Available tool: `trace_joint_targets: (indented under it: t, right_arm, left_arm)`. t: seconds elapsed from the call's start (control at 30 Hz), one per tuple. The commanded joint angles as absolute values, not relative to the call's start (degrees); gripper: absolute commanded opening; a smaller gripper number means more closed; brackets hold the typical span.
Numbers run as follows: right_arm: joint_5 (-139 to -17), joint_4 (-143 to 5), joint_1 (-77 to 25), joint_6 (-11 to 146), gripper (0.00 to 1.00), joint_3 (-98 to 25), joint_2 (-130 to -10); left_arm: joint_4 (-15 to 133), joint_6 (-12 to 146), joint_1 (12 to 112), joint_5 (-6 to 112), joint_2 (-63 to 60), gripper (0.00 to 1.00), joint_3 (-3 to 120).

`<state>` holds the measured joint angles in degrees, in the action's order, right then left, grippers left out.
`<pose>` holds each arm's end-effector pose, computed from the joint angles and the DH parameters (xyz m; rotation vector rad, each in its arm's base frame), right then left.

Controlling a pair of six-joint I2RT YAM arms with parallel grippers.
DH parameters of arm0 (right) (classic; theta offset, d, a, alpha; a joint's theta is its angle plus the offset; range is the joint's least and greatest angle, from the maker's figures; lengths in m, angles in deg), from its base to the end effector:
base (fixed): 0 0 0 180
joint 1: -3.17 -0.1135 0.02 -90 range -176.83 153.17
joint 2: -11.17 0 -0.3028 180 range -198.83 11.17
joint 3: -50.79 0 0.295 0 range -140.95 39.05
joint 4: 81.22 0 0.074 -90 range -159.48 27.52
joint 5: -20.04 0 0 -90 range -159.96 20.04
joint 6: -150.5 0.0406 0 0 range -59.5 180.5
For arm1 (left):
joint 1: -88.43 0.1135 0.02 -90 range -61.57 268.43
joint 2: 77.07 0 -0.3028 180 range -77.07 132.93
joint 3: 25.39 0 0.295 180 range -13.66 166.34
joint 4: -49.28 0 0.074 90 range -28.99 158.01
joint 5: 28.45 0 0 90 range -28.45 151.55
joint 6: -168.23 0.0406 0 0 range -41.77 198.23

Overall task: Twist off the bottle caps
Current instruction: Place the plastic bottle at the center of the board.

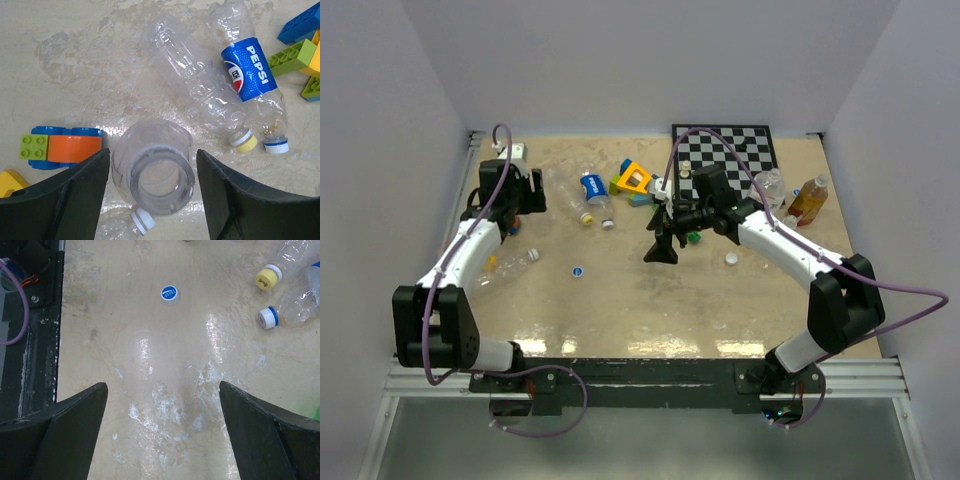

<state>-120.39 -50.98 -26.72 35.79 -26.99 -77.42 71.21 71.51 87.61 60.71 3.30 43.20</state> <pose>0.3118 0.2153 0.2953 -1.3799 1.6801 1.0437 0.3534 -0.0057 0.2882 -0.1027 2.1581 -0.0918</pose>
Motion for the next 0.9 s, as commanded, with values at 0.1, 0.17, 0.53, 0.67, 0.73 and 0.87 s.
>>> trace_joint_targets:
  t: [0.1,0.17,0.53,0.67,0.73,0.87]
  right_arm:
    - [-120.8,-51.2,-26.7,34.9,0.98,-27.9,-76.6]
    - [-120.7,-51.2,-26.8,34.9,0.98,-27.9,-76.7]
    - [-120.1,-50.9,-26.8,34.5,0.98,-28.1,-77.2]
    - [-116.9,-50.4,-26.7,33.0,0.98,-28.3,-76.5]
    - [-113.8,-51.0,-26.7,32.3,0.98,-27.9,-75.7]
    - [-99.9,-56.0,-26.6,33.0,0.98,-26.7,-72.5]
  left_arm:
    - [70.9,70.8,87.9,63.0,-0.4,0.79,42.9]
    - [71.1,70.8,87.9,63.4,-1.0,0.81,42.8]
    - [73.4,70.5,88.0,62.8,-5.3,0.87,44.1]
    - [74.9,70.3,88.0,61.8,-10.4,0.88,44.8]
    - [75.2,70.3,87.9,59.4,-13.3,0.95,44.2]
    - [73.9,69.4,87.9,54.4,-20.1,1.0,40.1]
